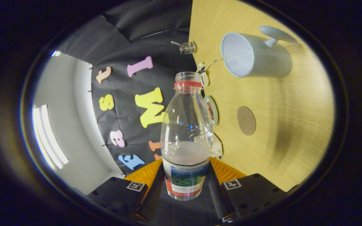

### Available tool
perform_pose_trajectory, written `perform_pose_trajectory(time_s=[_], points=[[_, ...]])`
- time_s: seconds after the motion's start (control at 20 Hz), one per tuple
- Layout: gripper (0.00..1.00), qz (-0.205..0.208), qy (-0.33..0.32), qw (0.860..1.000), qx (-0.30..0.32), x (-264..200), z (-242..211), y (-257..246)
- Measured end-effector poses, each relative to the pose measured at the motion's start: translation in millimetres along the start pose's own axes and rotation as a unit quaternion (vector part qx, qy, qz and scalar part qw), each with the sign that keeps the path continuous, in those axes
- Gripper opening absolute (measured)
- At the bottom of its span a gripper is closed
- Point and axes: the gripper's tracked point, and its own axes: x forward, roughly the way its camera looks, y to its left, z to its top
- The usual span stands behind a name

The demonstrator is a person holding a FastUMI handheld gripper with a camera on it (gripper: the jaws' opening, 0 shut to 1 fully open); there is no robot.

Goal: Take the bottle from table, then pour the juice into the cup, finally place the bottle on the coaster

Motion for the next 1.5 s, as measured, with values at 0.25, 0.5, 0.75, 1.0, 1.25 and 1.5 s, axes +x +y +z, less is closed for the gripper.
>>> perform_pose_trajectory(time_s=[0.25, 0.5, 0.75, 1.0, 1.25, 1.5], points=[[0.75, -0.002, 0.002, 1.000, 0.007, 0, -2, 4], [0.75, -0.001, 0.002, 1.000, 0.013, -3, -1, 8], [0.75, 0.000, 0.002, 1.000, 0.026, -2, -3, 12], [0.75, 0.002, -0.002, 0.999, 0.036, 1, -1, 15], [0.75, 0.005, -0.004, 0.999, 0.051, 2, 0, 21], [0.75, 0.010, -0.005, 0.998, 0.060, 3, -2, 27]])
